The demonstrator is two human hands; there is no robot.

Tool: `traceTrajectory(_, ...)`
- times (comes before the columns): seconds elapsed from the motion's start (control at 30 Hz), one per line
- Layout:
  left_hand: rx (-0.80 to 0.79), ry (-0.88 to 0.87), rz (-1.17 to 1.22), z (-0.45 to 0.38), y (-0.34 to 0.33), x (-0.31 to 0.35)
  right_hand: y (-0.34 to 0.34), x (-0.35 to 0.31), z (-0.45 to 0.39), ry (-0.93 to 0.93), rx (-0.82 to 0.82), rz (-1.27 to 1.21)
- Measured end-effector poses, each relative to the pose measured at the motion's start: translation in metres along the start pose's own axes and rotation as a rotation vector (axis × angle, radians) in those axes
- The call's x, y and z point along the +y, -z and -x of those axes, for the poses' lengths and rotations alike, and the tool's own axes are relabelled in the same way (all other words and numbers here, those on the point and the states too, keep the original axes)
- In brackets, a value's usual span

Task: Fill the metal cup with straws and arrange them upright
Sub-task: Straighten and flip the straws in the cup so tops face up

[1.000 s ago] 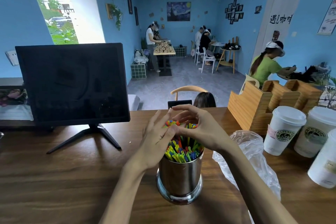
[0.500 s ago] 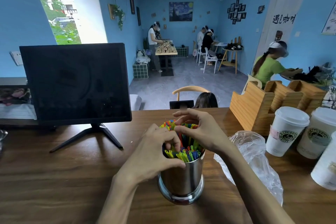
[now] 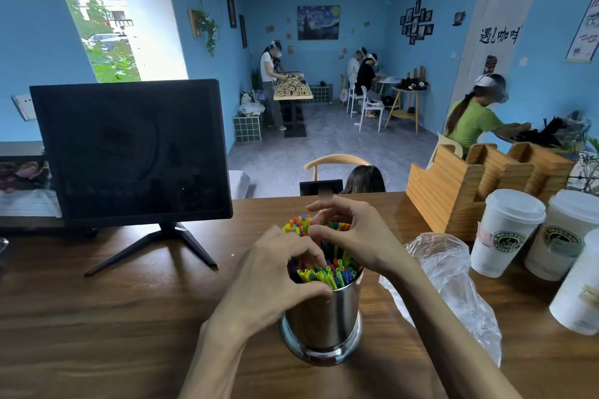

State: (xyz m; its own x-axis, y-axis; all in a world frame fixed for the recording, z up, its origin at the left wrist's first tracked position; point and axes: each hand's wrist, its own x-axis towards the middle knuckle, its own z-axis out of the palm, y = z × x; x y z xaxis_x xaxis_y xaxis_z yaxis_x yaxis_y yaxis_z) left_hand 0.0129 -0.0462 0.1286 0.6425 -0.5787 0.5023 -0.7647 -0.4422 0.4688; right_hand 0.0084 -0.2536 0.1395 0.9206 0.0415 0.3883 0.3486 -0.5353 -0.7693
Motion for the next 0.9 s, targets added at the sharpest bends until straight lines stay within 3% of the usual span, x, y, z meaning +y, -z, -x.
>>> traceTrajectory(0.9, -0.011, -0.009, -0.138, 0.0, 0.0, 0.01, -0.003, 0.0, 0.004, -0.021, 0.011, 0.034)
